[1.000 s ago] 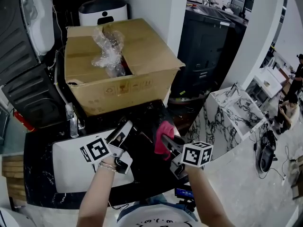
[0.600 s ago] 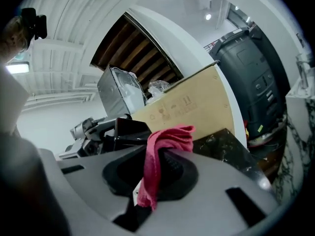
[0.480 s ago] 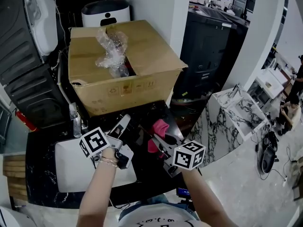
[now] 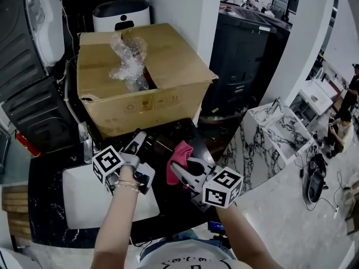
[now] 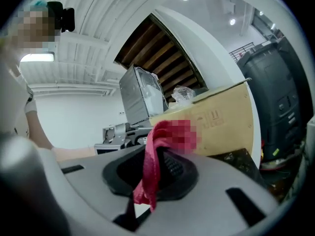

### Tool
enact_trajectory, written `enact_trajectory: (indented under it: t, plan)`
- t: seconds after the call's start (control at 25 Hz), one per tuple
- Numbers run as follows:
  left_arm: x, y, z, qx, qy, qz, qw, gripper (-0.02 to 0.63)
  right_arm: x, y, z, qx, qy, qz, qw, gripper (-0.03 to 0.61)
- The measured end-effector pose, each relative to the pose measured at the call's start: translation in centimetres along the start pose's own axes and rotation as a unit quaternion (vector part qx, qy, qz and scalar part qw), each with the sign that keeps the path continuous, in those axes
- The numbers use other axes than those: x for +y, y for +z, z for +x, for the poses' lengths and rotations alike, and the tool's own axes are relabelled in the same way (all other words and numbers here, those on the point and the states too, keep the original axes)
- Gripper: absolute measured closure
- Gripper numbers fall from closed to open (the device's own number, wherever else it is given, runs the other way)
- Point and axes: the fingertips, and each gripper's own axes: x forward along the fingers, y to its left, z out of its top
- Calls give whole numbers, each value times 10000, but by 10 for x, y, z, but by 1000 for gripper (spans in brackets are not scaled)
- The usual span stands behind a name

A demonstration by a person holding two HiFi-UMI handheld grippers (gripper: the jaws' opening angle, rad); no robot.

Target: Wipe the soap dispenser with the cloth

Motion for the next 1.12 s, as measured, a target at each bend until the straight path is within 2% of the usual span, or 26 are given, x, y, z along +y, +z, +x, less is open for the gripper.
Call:
enact_trajectory:
  t: [0.12, 0.24, 0.44, 0.6, 0.84, 1.12]
  plan:
    - [0, 1, -1, -31, -86, -168, 9998, 511, 3, 1, -1, -31, 109, 15, 9999, 528]
    - [-8, 4, -8, -135, -399, -559, 9975, 508, -10, 2, -8, -149, -82, 173, 9997, 528]
    - [-21, 5, -16, -221, -838, -1352, 9870, 509, -50, -13, -6, 0, -782, 275, 9966, 528]
    - [-13, -1, -21, -325, -900, -1932, 9765, 509, -41, -18, 9, 52, -679, 143, 9976, 528]
    - [-2, 1, -25, -403, -646, -1808, 9806, 509, -33, -18, 13, 150, -658, -112, 9977, 529]
    - [7, 2, -22, -554, -439, -1702, 9829, 509, -21, -19, 12, 209, -577, -131, 9980, 528]
